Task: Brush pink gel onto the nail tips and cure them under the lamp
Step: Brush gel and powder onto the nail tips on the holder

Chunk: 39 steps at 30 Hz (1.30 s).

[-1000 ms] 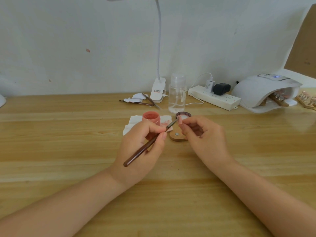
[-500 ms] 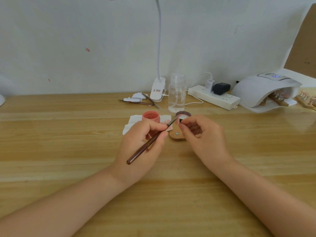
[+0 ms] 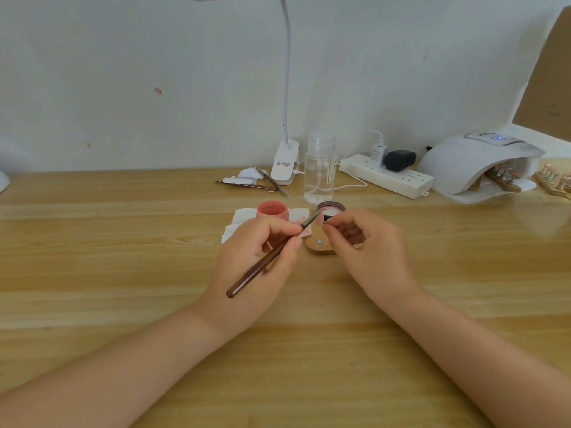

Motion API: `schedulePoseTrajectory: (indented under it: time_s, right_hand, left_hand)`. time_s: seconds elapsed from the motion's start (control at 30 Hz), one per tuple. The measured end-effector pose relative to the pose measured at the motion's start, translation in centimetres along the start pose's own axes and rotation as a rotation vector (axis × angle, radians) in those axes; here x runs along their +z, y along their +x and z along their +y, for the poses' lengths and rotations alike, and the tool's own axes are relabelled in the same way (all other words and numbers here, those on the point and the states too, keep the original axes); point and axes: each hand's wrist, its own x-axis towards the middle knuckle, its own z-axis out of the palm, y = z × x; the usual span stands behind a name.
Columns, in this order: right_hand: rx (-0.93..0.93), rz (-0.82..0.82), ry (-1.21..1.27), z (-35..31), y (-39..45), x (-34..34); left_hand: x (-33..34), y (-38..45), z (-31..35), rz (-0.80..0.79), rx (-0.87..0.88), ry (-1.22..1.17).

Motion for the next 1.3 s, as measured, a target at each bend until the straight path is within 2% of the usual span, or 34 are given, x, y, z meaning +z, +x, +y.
schedulePoseTrajectory:
  time_s: [0.27,0.4,0.5,0.77,0.9,1.03,1.23,1.3]
  right_hand:
    - [0.014,-0.009,0.021,-0.09,-0.07,-0.11]
    - [0.034,-0.002,0.031,-0.11,-0.06,-0.04]
    - [0.05,-0.015,0.005,-0.29,-0.14,0.0]
    - [0.084,-0.042,0.05,-0.67,-0.19,-0.29]
    - [0.085,-0.04,0.063,-0.65,-0.23,-0.15]
    - [0.08,-0.039,0.073,-0.47,-0.18,-0.03]
    - [0.149,-0.045,0.19,-0.4,-0.1,-0.13]
    - [0.156,-0.047,0.213,-0.35,-0.07,-0.13]
  left_hand:
    - [-0.3,-0.23,-0.15,-0.021,0.094,-0.031]
    - [-0.08,-0.01,-0.23,0.025,0.018,-0.076]
    - [-0.01,0.02,-0.48,-0.001,-0.051,-0.102]
    - [-0.36,-0.17,-0.28,-0.021,0.058,-0.099]
    - [-0.24,-0.04,-0.32,0.016,0.006,-0.131]
    - [0.08,0.0,-0.71,-0.018,-0.071,-0.149]
    - [-0.45,-0.15,-0.7,-0.022,0.024,-0.123]
    - [-0.5,-0.11,-0.66,0.0,0.004,-0.141]
